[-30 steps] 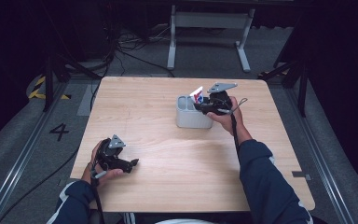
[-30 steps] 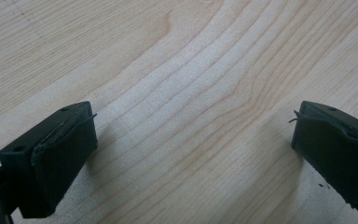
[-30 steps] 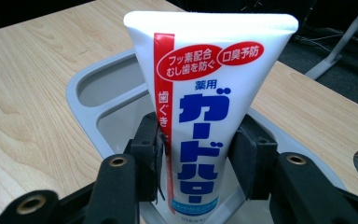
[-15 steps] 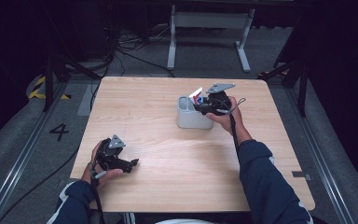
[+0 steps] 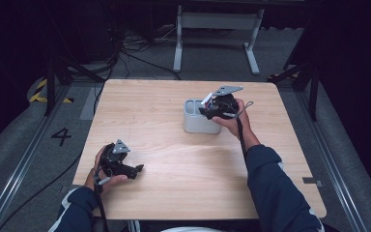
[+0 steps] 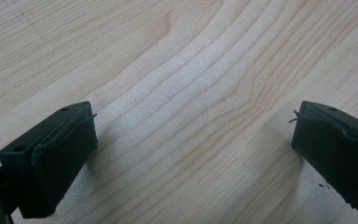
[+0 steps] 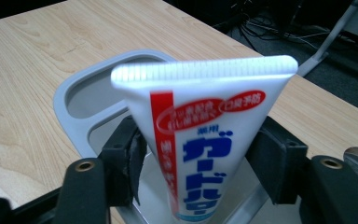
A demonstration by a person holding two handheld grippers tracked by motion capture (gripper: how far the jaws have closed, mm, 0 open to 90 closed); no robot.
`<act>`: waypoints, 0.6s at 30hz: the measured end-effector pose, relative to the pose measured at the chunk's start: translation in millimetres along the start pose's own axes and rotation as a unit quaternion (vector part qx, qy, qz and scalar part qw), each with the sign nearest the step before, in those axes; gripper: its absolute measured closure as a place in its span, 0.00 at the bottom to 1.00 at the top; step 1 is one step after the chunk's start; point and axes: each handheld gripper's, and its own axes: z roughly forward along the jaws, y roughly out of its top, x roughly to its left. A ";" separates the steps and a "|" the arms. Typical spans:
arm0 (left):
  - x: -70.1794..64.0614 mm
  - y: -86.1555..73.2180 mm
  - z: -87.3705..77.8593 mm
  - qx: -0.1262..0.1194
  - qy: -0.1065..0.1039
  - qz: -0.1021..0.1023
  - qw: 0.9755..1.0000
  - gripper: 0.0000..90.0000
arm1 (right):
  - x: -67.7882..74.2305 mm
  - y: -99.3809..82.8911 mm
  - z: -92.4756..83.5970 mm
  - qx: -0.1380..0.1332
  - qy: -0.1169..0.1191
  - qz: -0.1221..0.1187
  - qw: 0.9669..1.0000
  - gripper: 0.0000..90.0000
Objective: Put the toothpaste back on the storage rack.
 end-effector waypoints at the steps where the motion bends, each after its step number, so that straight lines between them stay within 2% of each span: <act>1: 0.0 0.0 0.0 0.000 0.000 0.000 1.000 0.00 | 0.0 0.0 0.0 0.000 0.000 0.000 1.000 0.44; 8: -0.2 -0.1 0.0 0.001 -0.001 -0.001 1.000 0.00 | 1.5 0.9 -0.9 -0.003 -0.010 -0.002 1.000 0.39; 18: -0.2 0.0 -0.1 0.001 -0.001 -0.002 1.000 0.00 | -0.3 2.2 -10.2 -0.002 -0.026 0.011 1.000 0.29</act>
